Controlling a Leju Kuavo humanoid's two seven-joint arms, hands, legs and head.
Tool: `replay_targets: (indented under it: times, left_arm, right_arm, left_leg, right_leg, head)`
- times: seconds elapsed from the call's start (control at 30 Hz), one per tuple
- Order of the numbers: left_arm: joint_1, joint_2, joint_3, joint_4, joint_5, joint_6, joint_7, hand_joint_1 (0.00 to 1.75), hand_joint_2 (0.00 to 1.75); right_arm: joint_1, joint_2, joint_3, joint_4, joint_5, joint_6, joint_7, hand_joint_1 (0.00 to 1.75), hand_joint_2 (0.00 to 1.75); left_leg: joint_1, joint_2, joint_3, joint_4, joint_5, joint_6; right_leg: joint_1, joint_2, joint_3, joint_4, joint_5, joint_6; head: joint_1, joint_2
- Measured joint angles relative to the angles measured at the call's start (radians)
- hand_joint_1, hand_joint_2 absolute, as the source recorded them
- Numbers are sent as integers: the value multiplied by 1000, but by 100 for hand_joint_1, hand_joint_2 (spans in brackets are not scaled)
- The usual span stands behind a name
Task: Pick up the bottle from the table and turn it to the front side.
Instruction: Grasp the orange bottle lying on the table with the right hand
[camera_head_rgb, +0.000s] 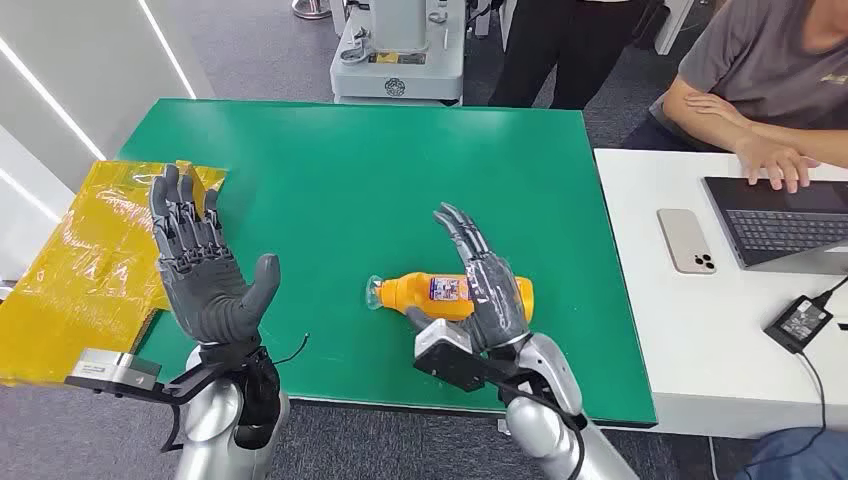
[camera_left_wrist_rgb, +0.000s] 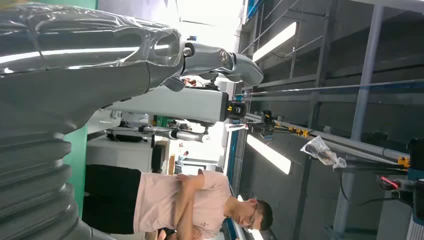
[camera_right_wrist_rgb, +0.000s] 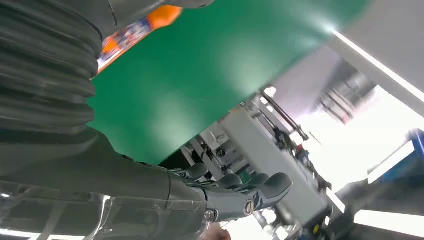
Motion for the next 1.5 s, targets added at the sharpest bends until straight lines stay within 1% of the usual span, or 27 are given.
replay_targets:
  times: [0.07,0.23,0.33,0.4,0.5,0.67,0.83,1.0,1.13,1.33,1.5]
  left_arm:
    - [0,0,0,0,1,0,0,0,175]
    - [0,0,0,0,11,3,0,0,175]
    - [0,0,0,0,16,5,0,0,175]
    - [1,0,-1,0,19,10,0,0,175]
    - [1,1,-6,0,27,26,0,0,175]
    - [3,4,-22,0,39,53,0,0,175]
    - [16,8,-39,0,47,74,0,0,175]
    - [19,11,-49,0,54,89,0,0,175]
    - [20,14,-51,0,59,92,0,0,175]
    - [19,17,-60,0,65,94,0,0,175]
    - [17,21,-68,0,71,97,0,0,175]
  right_arm:
    - [-37,-12,1,19,6,50,7,0,175]
    - [-240,-47,27,155,6,320,15,0,175]
    - [-366,-58,59,262,-23,449,5,0,175]
    - [-427,-62,78,324,-48,508,1,0,175]
    - [-492,-65,105,412,-87,564,-1,0,175]
    - [-559,-67,166,537,-124,626,-17,0,175]
    - [-579,-67,236,641,-175,666,-47,0,175]
    - [-577,-67,301,710,-210,660,-62,0,175]
    - [-574,-67,334,740,-226,659,-62,0,175]
    - [-544,-70,377,770,-245,632,-44,0,175]
    - [-526,-90,404,785,-239,591,-16,0,175]
  left_leg:
    - [0,0,0,0,0,0]
    - [0,0,0,1,1,0]
    - [0,0,0,1,1,0]
    - [0,0,0,1,1,0]
    - [0,0,0,1,1,0]
    - [0,0,0,1,1,0]
    - [0,-1,0,1,1,0]
    - [0,-1,0,1,1,0]
    - [0,-1,0,1,1,0]
    - [0,-1,0,1,1,0]
    - [0,-1,0,1,1,1]
  right_leg:
    - [0,0,0,0,0,0]
    - [0,0,0,1,1,0]
    - [0,0,0,1,1,0]
    - [0,0,0,1,1,0]
    - [0,0,0,1,1,0]
    - [0,0,0,0,1,0]
    - [0,0,0,0,1,0]
    - [0,-1,0,0,1,0]
    - [0,0,0,0,1,0]
    - [0,0,0,0,1,0]
    - [0,0,0,0,1,0]
  head:
    - [0,0]
    - [0,0]
    - [0,0]
    - [0,0]
    - [0,0]
    - [0,0]
    - [0,0]
    - [0,0]
    - [0,0]
    - [0,0]
    - [0,0]
